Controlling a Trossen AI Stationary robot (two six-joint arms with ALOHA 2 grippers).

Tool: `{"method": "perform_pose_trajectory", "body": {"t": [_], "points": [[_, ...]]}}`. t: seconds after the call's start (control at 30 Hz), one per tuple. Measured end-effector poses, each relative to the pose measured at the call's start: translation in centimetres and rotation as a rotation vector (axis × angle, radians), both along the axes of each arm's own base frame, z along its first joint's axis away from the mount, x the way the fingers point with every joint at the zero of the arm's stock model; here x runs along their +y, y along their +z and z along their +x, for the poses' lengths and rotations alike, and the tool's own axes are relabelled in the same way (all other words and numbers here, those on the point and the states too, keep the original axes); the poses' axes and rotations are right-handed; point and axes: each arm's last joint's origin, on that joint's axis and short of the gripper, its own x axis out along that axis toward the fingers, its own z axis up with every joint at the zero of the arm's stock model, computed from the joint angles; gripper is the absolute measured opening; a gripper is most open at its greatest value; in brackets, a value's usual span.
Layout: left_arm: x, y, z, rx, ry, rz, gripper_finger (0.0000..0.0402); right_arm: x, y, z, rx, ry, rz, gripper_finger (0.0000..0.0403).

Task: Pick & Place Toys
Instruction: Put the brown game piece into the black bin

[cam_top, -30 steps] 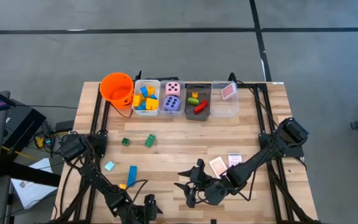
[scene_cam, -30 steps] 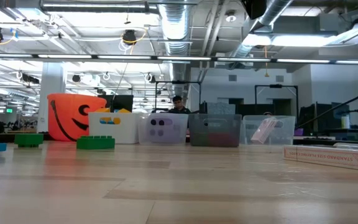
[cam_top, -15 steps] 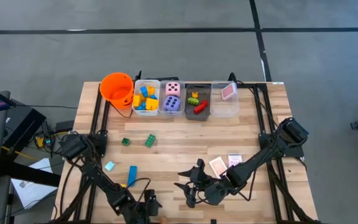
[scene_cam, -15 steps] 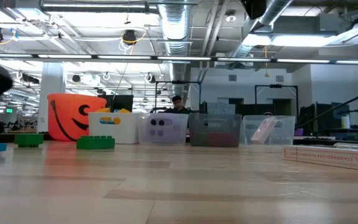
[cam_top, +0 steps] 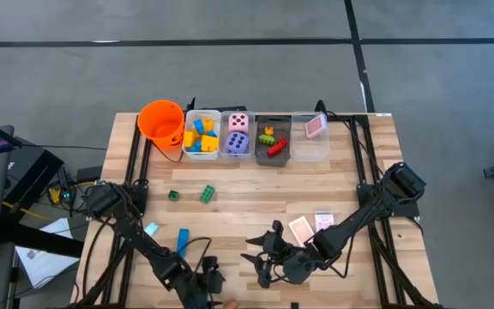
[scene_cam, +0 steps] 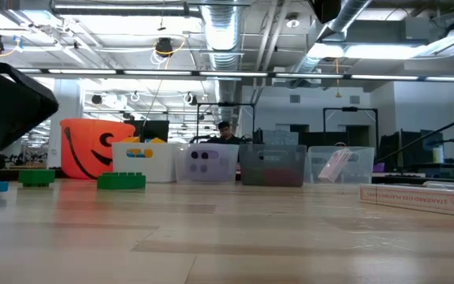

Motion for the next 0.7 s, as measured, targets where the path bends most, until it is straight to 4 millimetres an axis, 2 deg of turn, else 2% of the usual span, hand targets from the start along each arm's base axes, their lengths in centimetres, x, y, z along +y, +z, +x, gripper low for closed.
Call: {"method": "perform_pose_trajectory", "body": {"t": [0.23,0.5,0.7], "points": [[-0.6,0.2,-0.3,0.005,-0.041,-0.050,0.0333,0.0,0.0,0.0,0.000,0.000,0.000,0.0193],[-2.8,1.3,-0.9,-0.033,-0.176,-0.250,0.0333,0.0,0.0,0.0,0.000,0.000,0.000,0.0193],[-2.6,1.1,-0.7,-0.090,-0.102,-0.198,0.0333,0.0,0.0,0.0,0.000,-0.001,0.000,0.0193]]}}
